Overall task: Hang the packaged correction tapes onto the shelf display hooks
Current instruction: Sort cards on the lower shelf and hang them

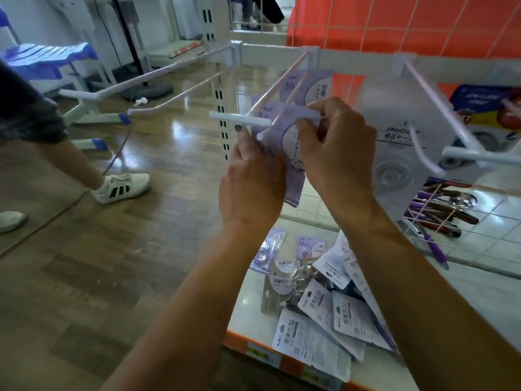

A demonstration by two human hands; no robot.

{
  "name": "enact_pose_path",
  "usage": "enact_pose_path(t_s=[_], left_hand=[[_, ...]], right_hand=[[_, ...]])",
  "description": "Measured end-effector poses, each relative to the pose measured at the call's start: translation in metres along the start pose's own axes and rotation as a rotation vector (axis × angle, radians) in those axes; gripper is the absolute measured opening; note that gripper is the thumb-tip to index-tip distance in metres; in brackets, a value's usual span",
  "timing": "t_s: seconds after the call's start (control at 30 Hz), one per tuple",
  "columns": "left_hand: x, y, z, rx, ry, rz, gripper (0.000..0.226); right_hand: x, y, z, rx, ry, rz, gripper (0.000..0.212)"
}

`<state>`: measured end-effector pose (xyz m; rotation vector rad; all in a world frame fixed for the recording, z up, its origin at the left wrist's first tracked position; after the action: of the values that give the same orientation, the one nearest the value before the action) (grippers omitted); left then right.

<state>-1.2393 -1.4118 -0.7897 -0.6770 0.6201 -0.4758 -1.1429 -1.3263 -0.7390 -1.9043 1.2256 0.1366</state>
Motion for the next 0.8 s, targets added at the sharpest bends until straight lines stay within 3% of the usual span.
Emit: enact_pose_path(t_s=[0.07, 0.17, 0.33, 0.5, 0.67, 0.8], left_hand=[[-0.004, 0.001, 0.012, -0.057, 0.097, 0.036, 0.045], [-0.018, 0.018, 0.012, -0.117, 0.109, 0.005, 0.041], [-0.036, 0.062, 0.017, -0.136, 0.273, 0.005, 0.073], [-0.055, 0.079, 0.019, -0.146, 0.341, 0.008, 0.082], [-0.058, 0.101, 0.013, -0.193, 0.27, -0.209, 0.079], [-0.056, 0.101, 0.01, -0.206, 0.251, -0.204, 0.078]], right_hand=[[-0.012, 0.004, 0.004, 0.052, 0.008, 0.012, 0.024], [-0.034, 0.012, 0.013, 0.1, 0.054, 0.023, 0.023], [-0.065, 0.023, 0.019, 0.213, 0.13, -0.062, 0.034], [-0.099, 0.037, 0.038, 0.218, 0.215, -0.129, 0.035], [-0.112, 0.038, 0.055, 0.176, 0.323, -0.038, 0.037], [-0.103, 0.042, 0.059, 0.014, 0.295, 0.036, 0.037]])
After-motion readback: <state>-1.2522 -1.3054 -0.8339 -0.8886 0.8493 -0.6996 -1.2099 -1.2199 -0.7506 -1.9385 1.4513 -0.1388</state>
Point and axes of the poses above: each hand's wrist, its own x-axis away from the middle knuckle, its own y-axis out of the palm, z = x × y, the point moved 7 cm from there along -x, towards the middle knuckle, and after that the axes turned 11 degrees about -z, right-handed, at the moved point
